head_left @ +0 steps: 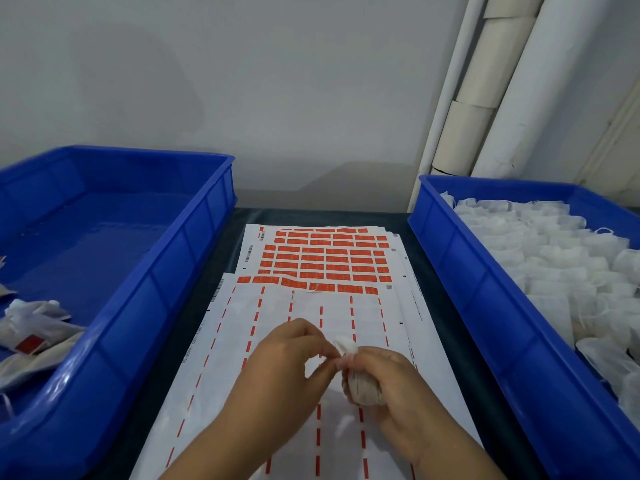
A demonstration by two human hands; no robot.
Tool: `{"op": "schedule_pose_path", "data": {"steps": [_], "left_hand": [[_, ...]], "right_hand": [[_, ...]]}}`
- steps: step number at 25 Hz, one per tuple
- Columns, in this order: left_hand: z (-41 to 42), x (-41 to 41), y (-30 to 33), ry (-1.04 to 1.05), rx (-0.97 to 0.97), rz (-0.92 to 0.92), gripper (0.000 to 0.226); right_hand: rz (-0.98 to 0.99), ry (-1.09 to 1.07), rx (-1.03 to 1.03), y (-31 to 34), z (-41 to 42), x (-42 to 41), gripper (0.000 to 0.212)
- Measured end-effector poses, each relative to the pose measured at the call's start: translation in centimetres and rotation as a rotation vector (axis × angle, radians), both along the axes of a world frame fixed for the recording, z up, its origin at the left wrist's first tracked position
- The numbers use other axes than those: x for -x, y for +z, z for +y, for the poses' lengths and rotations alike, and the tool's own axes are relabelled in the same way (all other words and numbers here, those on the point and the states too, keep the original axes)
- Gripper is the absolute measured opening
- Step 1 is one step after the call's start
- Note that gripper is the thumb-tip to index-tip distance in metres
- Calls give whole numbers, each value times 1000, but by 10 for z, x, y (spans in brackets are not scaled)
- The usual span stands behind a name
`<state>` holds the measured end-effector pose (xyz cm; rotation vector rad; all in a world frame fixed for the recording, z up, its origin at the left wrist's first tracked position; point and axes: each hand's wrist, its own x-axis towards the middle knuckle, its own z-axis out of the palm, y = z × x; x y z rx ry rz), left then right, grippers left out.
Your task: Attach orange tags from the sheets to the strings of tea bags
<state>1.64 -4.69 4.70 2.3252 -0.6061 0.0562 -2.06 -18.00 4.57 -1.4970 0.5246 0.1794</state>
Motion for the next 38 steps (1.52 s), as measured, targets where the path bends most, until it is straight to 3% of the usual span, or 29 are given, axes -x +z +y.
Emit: {"op": "schedule_pose_path", "data": {"steps": [5, 9, 12, 14, 17, 19, 21, 24, 26, 30, 34, 38], "left_hand": [[0, 0, 4, -22, -95, 47, 8], [-1, 2, 12, -15, -79, 274, 17], [1, -2, 18, 19, 53, 520, 29], [2, -3, 21, 64, 222, 697, 34], [9, -8, 31, 143, 685, 929, 34], [16, -17, 35, 190, 938, 1011, 34], [19, -28, 36, 263, 1124, 1095, 35], [17, -36, 37, 301, 1303, 1193, 31], [13, -36, 34, 255, 1289, 1182, 36], [2, -34, 29, 122, 1006, 1084, 41], [-4, -48, 34, 115, 912, 1095, 42], [-10, -76, 37, 168, 976, 1108, 31]], "right_hand": [[35, 3, -20, 1, -2, -4, 22], [-9, -9, -137, -2, -7, -3, 12], [-30, 1, -317, -5, -13, -3, 16], [-28, 6, -449, -6, -15, -3, 13], [-27, 39, -591, -9, -21, -2, 40], [-38, 60, -623, -9, -23, 0, 35], [-52, 117, -577, -9, -23, 1, 30], [-98, 292, -417, -5, -22, 3, 37], [-124, 454, -295, 1, -26, 2, 38], [-144, 658, -37, 13, -29, -7, 24], [-199, 434, 31, 12, -25, -19, 39], [-213, 155, -45, 9, -40, -31, 27]]}}
